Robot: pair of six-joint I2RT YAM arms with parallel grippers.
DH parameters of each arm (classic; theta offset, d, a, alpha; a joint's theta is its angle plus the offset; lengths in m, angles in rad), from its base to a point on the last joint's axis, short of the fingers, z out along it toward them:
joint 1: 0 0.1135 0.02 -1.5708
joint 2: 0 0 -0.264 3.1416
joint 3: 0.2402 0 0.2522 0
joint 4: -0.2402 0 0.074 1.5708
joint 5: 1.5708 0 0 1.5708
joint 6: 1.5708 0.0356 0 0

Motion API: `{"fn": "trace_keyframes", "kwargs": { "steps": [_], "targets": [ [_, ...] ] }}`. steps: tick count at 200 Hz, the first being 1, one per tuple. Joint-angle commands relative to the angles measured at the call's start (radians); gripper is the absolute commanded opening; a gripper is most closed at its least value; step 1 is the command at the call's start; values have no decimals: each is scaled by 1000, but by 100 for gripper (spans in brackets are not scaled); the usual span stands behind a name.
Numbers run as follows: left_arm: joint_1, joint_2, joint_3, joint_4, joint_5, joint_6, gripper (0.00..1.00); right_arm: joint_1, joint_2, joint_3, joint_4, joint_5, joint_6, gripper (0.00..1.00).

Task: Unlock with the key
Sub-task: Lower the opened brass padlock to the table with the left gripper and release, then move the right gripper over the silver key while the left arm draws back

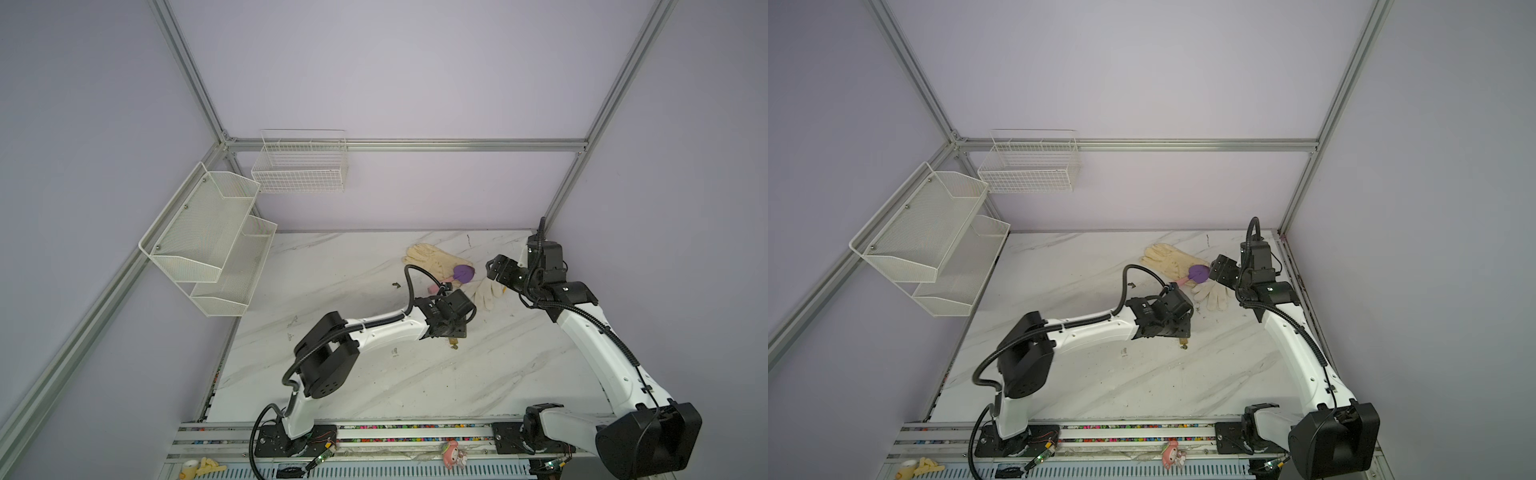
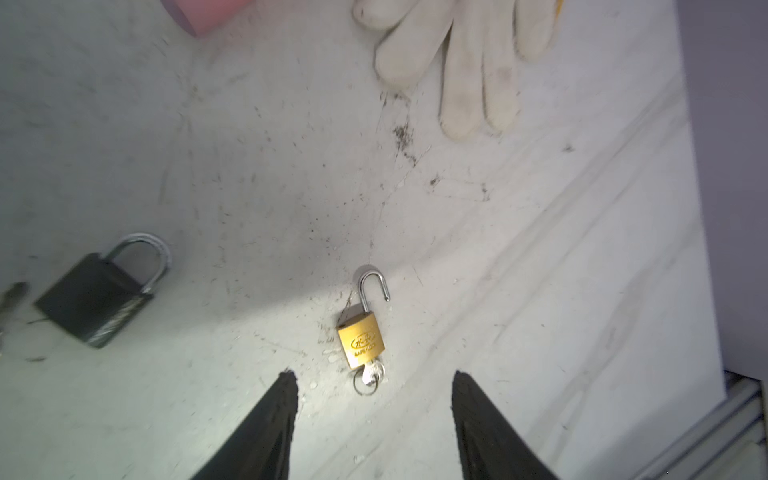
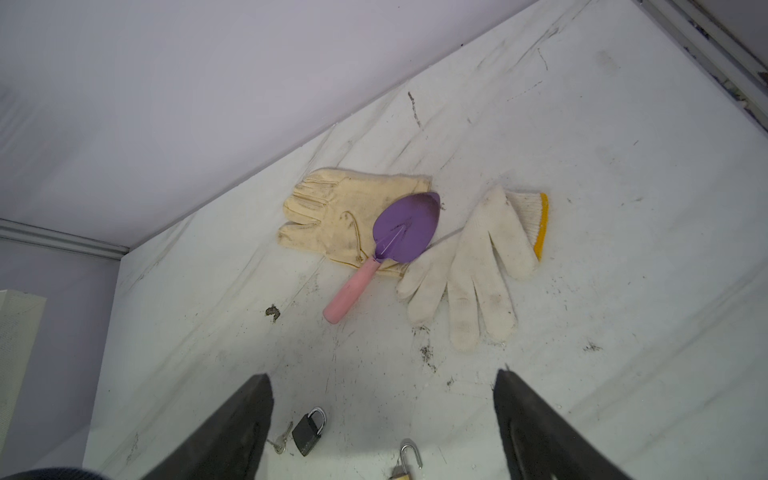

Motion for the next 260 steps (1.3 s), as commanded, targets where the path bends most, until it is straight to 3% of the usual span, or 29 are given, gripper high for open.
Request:
{"fn": "trace_keyframes", "kwargs": {
  "steps": [1,61,92,117,168,260],
  "targets": [
    [52,-236,-149,56,-84,57,60,42,63,30,-23,-24,-29,85],
    [282,-646,-429,30,-101,185,62,453,238,50,19,121,130,81],
    [367,-758,-498,-2,-130,245,65,621,365,73,74,152,245,80],
    [418,-796,-527,-2,-125,278,66,725,494,161,100,247,308,80],
    [513,-806,-550,-15,-84,254,66,762,714,300,145,257,317,76],
    [609,-831,-622,16,28,226,66,779,872,367,115,329,246,59]
  ]
}}
